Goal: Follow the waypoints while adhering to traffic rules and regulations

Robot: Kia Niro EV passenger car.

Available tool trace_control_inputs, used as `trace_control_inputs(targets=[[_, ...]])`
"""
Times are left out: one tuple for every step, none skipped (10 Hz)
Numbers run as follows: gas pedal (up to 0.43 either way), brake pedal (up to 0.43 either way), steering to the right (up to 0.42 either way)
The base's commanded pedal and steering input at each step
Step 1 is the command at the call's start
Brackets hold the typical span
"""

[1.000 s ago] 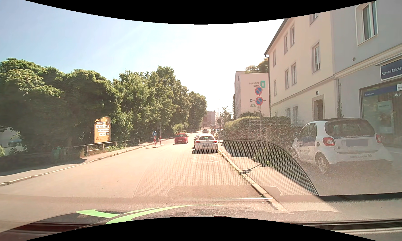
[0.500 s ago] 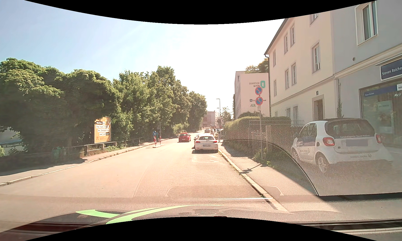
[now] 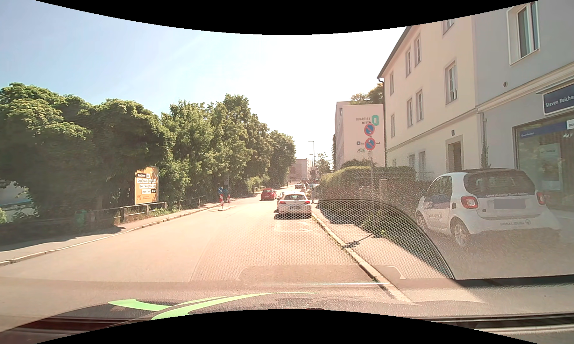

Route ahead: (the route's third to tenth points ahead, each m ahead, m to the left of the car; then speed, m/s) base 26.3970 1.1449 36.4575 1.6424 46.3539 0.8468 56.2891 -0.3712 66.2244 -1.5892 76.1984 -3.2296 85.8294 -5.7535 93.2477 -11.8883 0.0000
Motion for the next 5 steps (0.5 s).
trace_control_inputs(targets=[[0.0, 0.311, -0.017], [0.0, 0.305, -0.017], [0.0, 0.311, -0.017], [0.0, 0.305, -0.017], [0.0, 0.311, -0.017]])
